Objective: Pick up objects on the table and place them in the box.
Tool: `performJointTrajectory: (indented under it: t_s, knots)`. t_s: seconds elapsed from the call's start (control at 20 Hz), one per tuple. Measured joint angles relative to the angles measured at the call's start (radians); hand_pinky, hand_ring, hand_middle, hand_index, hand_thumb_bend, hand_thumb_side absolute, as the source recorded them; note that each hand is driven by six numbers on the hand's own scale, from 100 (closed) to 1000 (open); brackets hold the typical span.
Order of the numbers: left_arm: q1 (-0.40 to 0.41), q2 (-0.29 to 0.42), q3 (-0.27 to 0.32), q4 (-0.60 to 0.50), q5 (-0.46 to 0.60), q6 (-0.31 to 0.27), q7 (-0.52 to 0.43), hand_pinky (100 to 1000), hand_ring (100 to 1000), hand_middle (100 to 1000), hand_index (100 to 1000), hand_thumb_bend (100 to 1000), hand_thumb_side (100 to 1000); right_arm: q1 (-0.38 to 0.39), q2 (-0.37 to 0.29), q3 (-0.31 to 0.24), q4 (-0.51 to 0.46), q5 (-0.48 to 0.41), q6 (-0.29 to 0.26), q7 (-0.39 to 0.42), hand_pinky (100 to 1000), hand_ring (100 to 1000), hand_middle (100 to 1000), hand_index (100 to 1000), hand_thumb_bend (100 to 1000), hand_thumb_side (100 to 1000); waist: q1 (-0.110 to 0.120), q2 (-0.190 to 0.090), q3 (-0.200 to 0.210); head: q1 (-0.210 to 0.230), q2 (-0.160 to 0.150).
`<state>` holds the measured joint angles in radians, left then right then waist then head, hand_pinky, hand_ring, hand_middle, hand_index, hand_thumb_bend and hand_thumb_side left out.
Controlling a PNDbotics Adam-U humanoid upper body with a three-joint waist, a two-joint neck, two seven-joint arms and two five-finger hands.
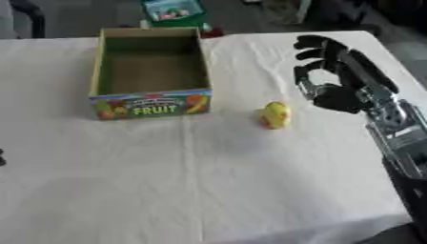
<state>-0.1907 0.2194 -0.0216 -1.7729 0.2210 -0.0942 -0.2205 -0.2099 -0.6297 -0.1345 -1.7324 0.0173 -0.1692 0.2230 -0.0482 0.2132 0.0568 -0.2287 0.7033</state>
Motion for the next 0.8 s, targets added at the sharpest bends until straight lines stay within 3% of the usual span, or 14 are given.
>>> performJointTrajectory:
  t_s: [0.3,0.8]
  knots:
    - [0.002,0.0,0.0,0.004,0.0,0.0,0.0,465,520,475,812,131,701,0.009,-0.052,0.018,-0.003,0.036,-0.041,0.047,849,884,866,927,100,204,-0.004,0.0,0.0,-0.004,0.004]
    - [0.006,0.001,0.0,0.005,-0.001,0.002,-0.003,465,521,475,812,130,705,0.0,-0.158,0.086,0.007,0.123,-0.123,0.124,905,919,884,922,100,205,-0.015,-0.004,0.0,-0.013,0.009]
